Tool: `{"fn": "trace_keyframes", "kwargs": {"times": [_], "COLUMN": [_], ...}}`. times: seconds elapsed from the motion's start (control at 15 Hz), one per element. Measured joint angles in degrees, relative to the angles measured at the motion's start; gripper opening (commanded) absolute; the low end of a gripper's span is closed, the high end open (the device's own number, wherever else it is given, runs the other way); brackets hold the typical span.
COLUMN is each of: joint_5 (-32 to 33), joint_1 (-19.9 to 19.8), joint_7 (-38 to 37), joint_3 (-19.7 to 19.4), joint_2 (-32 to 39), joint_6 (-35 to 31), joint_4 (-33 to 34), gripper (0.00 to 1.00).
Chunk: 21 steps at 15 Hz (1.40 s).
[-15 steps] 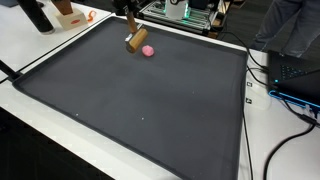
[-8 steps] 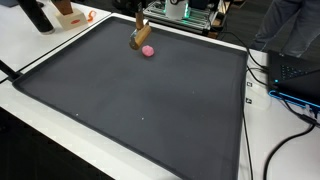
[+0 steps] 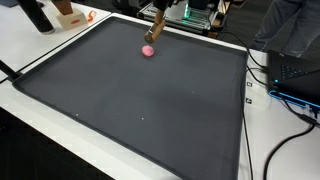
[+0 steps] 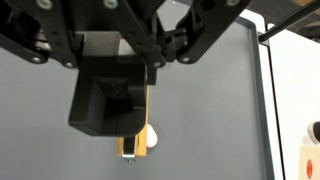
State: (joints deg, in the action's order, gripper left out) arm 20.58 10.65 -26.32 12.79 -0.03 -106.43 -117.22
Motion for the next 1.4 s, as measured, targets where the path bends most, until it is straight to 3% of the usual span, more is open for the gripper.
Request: {"fn": "trace_keyframes", "kwargs": {"times": [0.27, 0.33, 0.8, 0.87, 1.13, 1.4], "joint_5": [4.58, 5.11, 5.24, 5.24, 4.91, 4.69], "joint_1": [2.92, 3.59, 4.83, 4.83, 5.08, 7.44], "joint_7": [-7.34, -8.56, -8.67, -8.66, -9.81, -17.81], "joint_3": [1.47, 1.52, 1.57, 1.57, 1.49, 1.61], "joint_2": [4.16, 5.32, 8.27, 8.28, 8.74, 11.11], "joint_6": [6.00, 7.07, 9.04, 9.08, 9.05, 9.05], "joint_4": [2.36, 3.13, 5.87, 5.94, 6.14, 7.50], "gripper": [0.23, 0.48, 0.48, 0.23, 0.23, 0.23]}}
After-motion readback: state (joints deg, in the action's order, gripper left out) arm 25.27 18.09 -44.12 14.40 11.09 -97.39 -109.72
